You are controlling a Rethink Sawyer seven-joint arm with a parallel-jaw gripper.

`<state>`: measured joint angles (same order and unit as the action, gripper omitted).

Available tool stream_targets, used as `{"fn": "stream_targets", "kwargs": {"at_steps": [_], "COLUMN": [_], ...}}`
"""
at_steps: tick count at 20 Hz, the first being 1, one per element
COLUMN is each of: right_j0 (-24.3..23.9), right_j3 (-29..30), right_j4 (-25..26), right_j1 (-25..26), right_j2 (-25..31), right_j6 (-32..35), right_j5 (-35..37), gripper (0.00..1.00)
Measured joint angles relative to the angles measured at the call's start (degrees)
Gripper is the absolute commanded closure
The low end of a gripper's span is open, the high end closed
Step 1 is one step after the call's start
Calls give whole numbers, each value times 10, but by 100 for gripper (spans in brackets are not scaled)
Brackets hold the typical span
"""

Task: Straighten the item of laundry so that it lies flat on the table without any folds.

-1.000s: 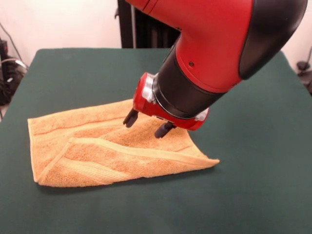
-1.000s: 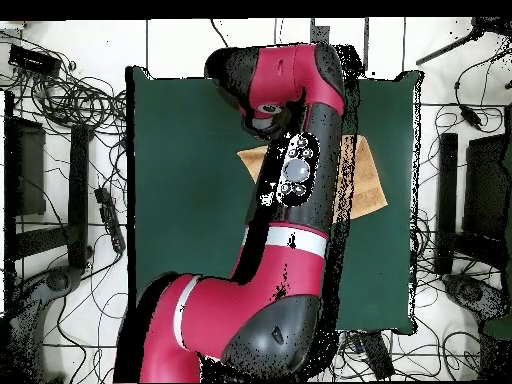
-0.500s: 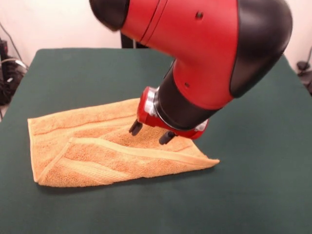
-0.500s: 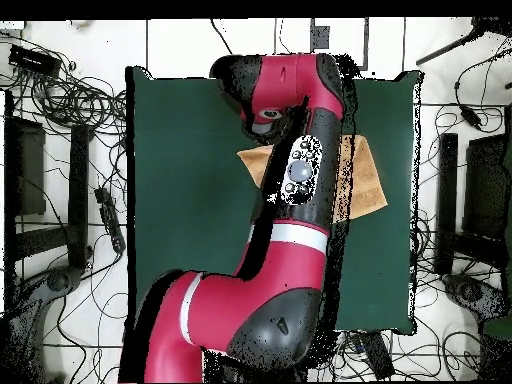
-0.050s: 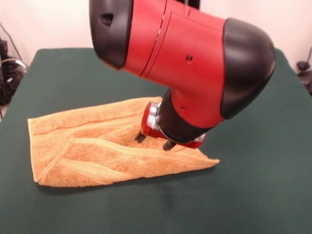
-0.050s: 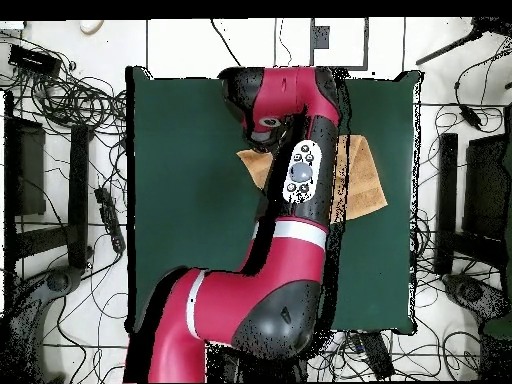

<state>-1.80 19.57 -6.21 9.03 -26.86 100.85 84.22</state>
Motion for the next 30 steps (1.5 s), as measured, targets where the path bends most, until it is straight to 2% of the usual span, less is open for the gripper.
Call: {"fn": "stream_targets", "kwargs": {"at_steps": [10, 23, 30], "right_j0": [-3, -2, 6], "right_j3": [12, 35, 28], "right_j4": [-11, -14, 25], "right_j1": [24, 23, 26], "right_j2": [5, 4, -31], "right_j6": [0, 0, 0], "right_j5": [0, 0, 0], "gripper": [0, 0, 0]}}
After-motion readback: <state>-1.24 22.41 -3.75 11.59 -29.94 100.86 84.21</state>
